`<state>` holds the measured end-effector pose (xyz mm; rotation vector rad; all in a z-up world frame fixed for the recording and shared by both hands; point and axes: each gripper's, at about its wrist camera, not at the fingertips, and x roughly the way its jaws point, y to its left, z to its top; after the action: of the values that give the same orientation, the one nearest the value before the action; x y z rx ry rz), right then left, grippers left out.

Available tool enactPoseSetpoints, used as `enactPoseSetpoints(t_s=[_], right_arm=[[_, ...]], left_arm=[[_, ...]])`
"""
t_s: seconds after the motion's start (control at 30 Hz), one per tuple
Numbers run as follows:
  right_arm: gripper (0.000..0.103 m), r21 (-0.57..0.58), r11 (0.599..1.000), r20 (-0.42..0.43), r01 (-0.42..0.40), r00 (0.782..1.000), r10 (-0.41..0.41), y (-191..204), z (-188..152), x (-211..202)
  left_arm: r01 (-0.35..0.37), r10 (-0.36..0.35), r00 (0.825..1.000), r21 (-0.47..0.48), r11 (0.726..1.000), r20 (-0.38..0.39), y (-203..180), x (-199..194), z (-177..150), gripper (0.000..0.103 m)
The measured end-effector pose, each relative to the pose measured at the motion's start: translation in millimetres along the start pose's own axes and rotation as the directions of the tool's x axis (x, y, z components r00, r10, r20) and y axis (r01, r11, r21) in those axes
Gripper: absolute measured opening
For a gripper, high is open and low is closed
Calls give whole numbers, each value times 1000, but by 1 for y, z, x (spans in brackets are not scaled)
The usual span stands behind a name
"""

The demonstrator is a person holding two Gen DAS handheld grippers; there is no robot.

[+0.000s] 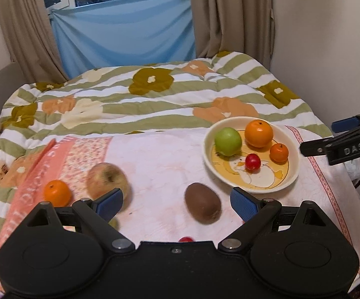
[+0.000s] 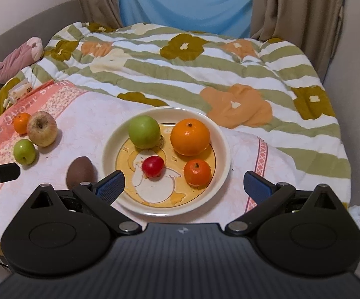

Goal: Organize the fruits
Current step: 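Withdraw both grippers from the bowl toward the remaining fruit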

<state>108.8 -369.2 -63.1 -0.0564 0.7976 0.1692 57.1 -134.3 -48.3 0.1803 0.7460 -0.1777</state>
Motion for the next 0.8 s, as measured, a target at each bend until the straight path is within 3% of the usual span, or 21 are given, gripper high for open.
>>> enactPoseSetpoints(t_s=[0.4,0.8], right_arm=[[103,139,988,43,60,997,-67,61,-2,-61],[103,244,966,-9,89,996,-89,144,-10,-46]], left_arm=[[11,-11,999,5,1000,36,73,-39,-7,95],[127,-127,992,65,990,-4,132,-23,-17,95]])
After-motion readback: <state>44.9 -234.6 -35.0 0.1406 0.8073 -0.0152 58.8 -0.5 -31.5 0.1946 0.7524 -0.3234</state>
